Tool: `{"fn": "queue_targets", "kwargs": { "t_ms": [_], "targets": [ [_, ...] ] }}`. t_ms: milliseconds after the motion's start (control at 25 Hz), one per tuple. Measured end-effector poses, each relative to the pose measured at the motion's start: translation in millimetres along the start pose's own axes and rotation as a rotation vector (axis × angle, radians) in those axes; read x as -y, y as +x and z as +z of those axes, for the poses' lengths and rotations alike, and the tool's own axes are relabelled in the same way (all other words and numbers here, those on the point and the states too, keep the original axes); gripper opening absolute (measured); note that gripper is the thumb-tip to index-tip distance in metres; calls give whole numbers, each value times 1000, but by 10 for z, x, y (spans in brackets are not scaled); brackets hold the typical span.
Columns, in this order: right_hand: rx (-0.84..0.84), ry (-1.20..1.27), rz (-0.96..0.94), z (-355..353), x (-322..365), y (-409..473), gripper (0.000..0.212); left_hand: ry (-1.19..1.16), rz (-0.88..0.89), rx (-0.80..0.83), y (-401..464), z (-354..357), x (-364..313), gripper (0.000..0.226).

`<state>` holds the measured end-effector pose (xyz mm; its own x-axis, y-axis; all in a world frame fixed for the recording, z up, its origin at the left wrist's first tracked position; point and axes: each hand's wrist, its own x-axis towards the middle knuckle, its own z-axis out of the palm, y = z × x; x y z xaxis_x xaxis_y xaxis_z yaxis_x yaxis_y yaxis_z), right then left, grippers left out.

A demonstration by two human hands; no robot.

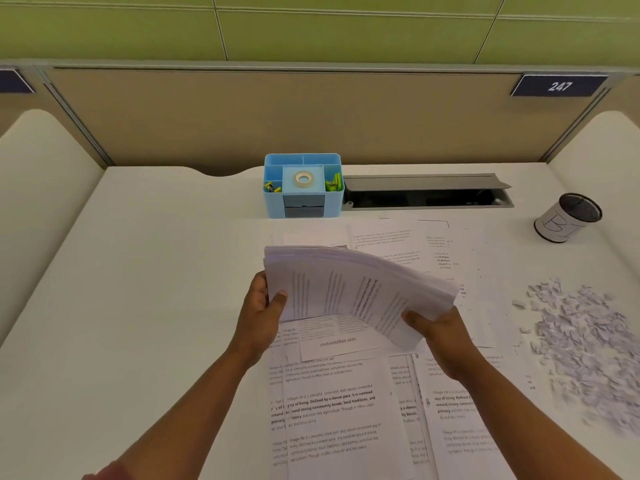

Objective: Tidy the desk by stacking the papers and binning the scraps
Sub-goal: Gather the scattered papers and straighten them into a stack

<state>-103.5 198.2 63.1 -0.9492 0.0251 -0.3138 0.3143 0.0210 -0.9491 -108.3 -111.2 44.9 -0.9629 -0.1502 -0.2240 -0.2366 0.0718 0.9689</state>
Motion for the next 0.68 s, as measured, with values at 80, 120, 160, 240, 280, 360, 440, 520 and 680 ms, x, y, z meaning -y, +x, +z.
{"fn": "queue_targets", "kwargs": {
  "t_ms": [80, 120, 160, 240, 280, 360, 440, 520, 680],
  "targets": [
    [8, -10, -5, -1, 4, 5, 40, 25, 34, -25, 1, -20, -50, 36],
    [23, -9, -12, -3, 11, -1, 42, 22, 51, -33, 4, -27, -82, 38],
    [42, 0, -21, -8, 15, -12, 44, 7, 60, -35, 12, -31, -105, 39],
    [81, 25, -43, -19, -3, -27, 47, -50, 45, -22, 33, -16, -147, 40],
    [87, 37, -49, -22, -27, -25, 48, -69, 29, -7, 38, -1, -157, 41],
    [69, 61, -45, -17, -69, -24, 48, -71, 18, 26, 19, 40, -151, 42],
    [40, 53, -34, -5, -54, -27, 49, -50, 25, 21, 5, 56, -163, 39],
    [20, 46, -33, -10, -6, -21, 44, -9, 50, -9, 15, 35, -189, 32],
    [55, 57, -26, -65, 0, -13, 45, -25, 108, -61, -9, 15, -193, 34]
  ]
}}
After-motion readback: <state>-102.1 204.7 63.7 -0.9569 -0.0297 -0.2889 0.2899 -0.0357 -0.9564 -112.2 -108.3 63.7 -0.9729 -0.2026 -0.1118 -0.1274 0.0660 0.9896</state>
